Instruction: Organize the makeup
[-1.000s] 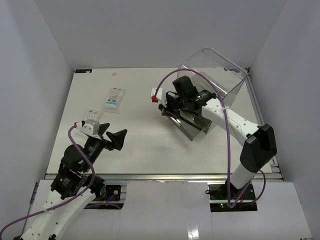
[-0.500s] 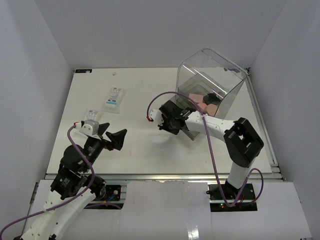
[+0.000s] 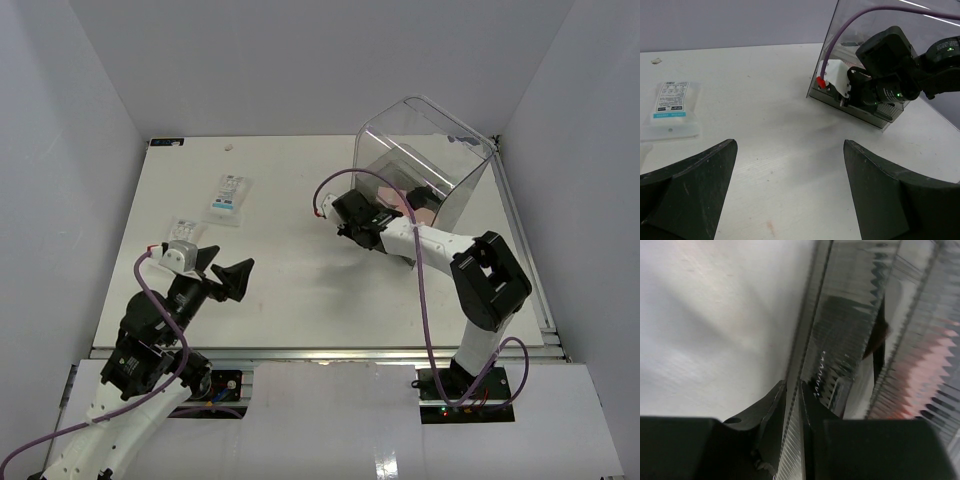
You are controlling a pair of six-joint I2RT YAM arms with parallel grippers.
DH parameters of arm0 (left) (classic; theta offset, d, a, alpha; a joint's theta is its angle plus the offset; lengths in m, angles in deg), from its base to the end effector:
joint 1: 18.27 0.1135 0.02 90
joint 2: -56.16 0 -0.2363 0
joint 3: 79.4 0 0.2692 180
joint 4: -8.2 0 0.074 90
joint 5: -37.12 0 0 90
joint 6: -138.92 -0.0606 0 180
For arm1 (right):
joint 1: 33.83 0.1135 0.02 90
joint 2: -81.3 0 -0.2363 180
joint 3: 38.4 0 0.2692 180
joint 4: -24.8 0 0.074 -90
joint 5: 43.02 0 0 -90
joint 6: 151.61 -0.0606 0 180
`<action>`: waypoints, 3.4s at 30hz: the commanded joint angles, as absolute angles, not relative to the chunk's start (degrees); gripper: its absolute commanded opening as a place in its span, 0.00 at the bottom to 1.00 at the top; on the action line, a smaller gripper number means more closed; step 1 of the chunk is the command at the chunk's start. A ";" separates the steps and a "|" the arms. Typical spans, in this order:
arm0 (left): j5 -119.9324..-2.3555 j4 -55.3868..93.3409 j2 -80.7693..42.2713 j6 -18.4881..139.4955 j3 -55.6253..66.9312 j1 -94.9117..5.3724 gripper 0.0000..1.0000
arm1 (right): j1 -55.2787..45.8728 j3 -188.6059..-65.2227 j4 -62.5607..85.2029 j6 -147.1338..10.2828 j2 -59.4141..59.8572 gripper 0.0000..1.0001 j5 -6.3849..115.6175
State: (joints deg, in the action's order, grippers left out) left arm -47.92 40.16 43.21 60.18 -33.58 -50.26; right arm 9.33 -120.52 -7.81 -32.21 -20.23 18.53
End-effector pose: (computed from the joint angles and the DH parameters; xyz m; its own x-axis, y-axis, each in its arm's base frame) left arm 0.1301 -0.0751 0.3147 -0.0755 -0.1822 -0.9804 0.4483 0.8720 -0.1966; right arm 0.3111 0.2522 0.1552 -0.3107 -0.8830 -0.3518 -0.6199 0.4688 -0.6292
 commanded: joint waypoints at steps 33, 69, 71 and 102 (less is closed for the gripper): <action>-67.58 -27.71 -45.76 102.15 -18.95 -59.30 0.80 | -20.61 -115.46 -12.88 -33.78 27.39 0.39 94.79; -65.32 -31.34 -75.73 115.32 3.87 -60.00 0.18 | -31.65 -105.86 -3.53 -41.94 36.90 0.37 104.92; -65.52 -32.05 -75.28 115.49 2.94 -59.83 0.14 | -31.75 -105.79 -3.46 -42.05 36.80 0.37 104.98; -59.91 -28.32 -44.15 101.84 -28.43 -57.83 0.72 | -32.51 -103.95 -2.59 -42.81 35.42 0.45 104.28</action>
